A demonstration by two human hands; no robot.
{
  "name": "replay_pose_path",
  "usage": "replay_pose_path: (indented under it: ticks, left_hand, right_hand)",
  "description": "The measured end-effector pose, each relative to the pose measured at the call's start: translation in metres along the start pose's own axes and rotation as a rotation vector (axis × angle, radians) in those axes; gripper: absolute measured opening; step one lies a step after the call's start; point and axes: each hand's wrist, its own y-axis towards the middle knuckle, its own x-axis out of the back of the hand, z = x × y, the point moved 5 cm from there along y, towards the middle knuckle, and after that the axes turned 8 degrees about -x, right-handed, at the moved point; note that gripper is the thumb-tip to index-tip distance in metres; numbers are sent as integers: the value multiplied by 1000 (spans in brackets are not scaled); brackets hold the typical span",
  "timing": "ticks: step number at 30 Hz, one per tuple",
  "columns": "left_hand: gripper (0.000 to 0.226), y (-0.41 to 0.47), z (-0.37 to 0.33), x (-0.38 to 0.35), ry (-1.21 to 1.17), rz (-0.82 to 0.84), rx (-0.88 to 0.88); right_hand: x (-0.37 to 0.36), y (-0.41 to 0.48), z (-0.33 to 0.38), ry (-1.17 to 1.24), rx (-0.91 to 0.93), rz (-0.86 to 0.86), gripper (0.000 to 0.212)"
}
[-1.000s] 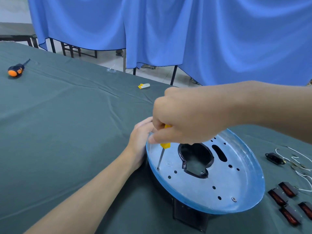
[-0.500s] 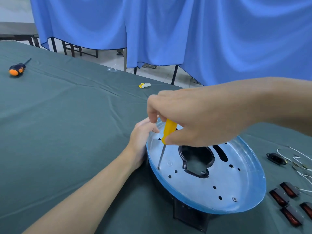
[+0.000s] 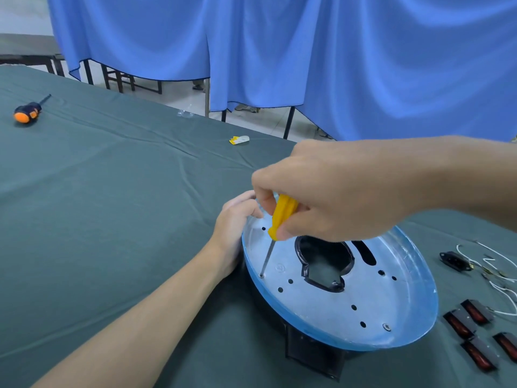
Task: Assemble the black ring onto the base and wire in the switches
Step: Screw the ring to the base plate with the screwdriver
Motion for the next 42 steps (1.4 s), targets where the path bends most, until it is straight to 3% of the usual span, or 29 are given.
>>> replay_pose_path:
  ticks: [4,7,9,12,17,22,26,29,31,33,36,38,42]
  left_hand:
    - [57,1,-2,-2,-19,39,-26]
    - [56,1,-3,-2,2,56,-28]
    - [60,-1,-3,-3,-1,56,-29]
    - [55,-2,-2,-3,-24,38,-11]
    - [60,0,-3,-3,13,47,-22]
    - [54,-1,-3,-1,2,14,-11]
    - [58,-1,-5,-4,-8,38,-17]
    - [57,-3,-6,-5,-10,29,-19]
    - [43,-4,-7,-4,-7,12,-21]
    - [40,-4,-7,-3,-17,11,-12]
    - [59,-3,-5,-2,6,19,-12]
    - [56,-2,-6,-3,16,18,-23]
    - [42,-3,-5,-3,1,12,-10]
  right_hand:
    - [-1,-2,-5,-19,-115,-4,37]
    - [0,-3,-7,46,-141,76,25]
    - [3,-3,-1,40,-95,-18,19]
    - [4,-2,3,-31,-89,-137,30]
    - [2,-5,-6,33,-106,21,20]
    - [-2,1,-1,40,-72,-180,35]
    - [4,2,-4,158,-83,-140,71]
    - [5,1,0,85,-53,-190,60]
    - [4,0,5,-28,-7,-219,45]
    - [6,0,6,-77,-15,-175,41]
    - [6,1,-4,-3,-85,-26,34]
    - [4,0,0,-25,-14,24,28]
    - [9,-3,9,-57,40,-148,37]
